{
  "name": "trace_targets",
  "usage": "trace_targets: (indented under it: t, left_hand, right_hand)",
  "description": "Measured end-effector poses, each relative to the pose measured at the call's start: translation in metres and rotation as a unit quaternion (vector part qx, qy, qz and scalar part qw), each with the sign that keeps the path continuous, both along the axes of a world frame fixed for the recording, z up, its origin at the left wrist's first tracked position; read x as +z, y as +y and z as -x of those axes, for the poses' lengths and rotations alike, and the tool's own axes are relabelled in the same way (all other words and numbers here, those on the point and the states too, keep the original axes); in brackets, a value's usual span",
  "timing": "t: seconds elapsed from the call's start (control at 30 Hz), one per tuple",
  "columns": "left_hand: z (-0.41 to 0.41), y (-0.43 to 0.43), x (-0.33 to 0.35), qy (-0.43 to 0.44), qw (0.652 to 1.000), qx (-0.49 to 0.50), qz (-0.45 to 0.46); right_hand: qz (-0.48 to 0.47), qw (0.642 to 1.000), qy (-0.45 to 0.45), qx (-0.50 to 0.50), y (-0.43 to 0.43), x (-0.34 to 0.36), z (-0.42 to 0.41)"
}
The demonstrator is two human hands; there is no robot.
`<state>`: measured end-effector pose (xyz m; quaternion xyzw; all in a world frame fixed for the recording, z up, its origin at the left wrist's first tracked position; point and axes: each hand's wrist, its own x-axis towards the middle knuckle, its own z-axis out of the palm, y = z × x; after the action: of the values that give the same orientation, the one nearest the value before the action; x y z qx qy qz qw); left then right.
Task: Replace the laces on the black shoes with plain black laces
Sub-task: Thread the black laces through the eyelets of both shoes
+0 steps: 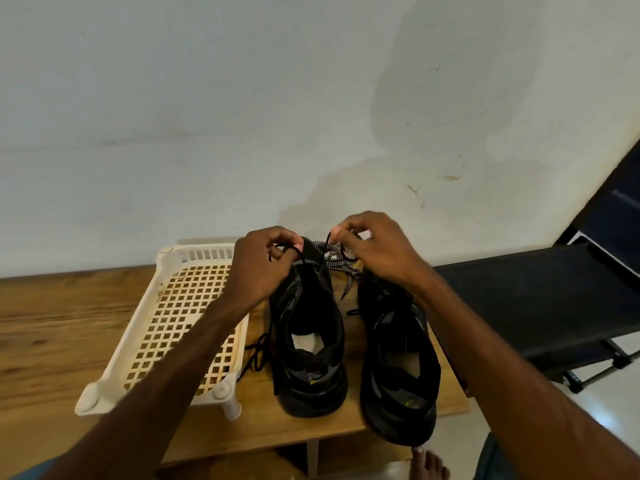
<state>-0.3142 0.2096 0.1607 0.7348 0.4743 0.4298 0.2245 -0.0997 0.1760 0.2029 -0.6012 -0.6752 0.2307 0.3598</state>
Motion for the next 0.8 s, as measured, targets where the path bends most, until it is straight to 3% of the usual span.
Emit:
trace_targets:
  t: [0.07, 0.13, 0.17, 0.2, 0.23, 0.3, 0.37, 0.4, 0.53, 0.6, 0.67, 0.73, 0.8]
  left_hand:
    - [0.001, 0.002, -0.005, 0.028, 0.999, 0.040, 0.024]
    - [0.005, 0.004, -0.008, 0.046, 0.995, 0.076, 0.051]
    - [0.007, 0.004, -0.007, 0.048, 0.994, 0.083, 0.059]
    - [0.009, 0.004, -0.006, 0.038, 0.994, 0.078, 0.068]
    - [0.010, 0.004, -0.003, 0.015, 0.995, 0.064, 0.081]
    - [0.007, 0.001, 0.004, -0.024, 0.994, 0.023, 0.108]
    - [0.003, -0.004, 0.007, -0.029, 0.994, -0.009, 0.108]
    - [0.000, -0.006, 0.007, -0.025, 0.994, -0.016, 0.101]
    - [-0.007, -0.010, 0.002, 0.008, 0.994, -0.023, 0.111]
    - [-0.007, -0.010, 0.000, 0.029, 0.990, -0.020, 0.135]
    - [-0.006, -0.008, -0.002, 0.042, 0.989, -0.010, 0.141]
    - [-0.005, -0.008, -0.003, 0.058, 0.989, 0.008, 0.139]
    - [-0.005, -0.007, -0.004, 0.066, 0.987, 0.020, 0.145]
  right_hand:
    - [0.025, 0.976, 0.218, -0.004, -0.002, 0.006, -0.010]
    - [0.070, 0.904, 0.421, 0.029, -0.002, 0.007, -0.016]
    - [0.082, 0.880, 0.467, 0.039, -0.002, 0.005, -0.015]
    - [0.088, 0.877, 0.471, 0.038, -0.002, 0.002, -0.012]
    - [0.085, 0.900, 0.426, 0.028, -0.002, -0.002, -0.008]
    - [0.040, 0.985, 0.167, 0.008, -0.002, -0.012, -0.002]
    - [0.029, 0.996, -0.086, 0.013, -0.001, -0.022, 0.004]
    - [0.051, 0.990, -0.133, 0.021, 0.000, -0.025, 0.007]
    - [0.068, 0.990, -0.122, 0.023, 0.001, -0.021, 0.013]
    - [0.038, 0.997, -0.068, 0.004, 0.001, -0.014, 0.009]
    - [0.035, 0.997, 0.065, -0.016, 0.000, -0.005, 0.001]
    - [0.041, 0.975, 0.215, -0.033, -0.002, 0.003, -0.011]
    - [0.054, 0.949, 0.307, -0.042, -0.003, 0.009, -0.021]
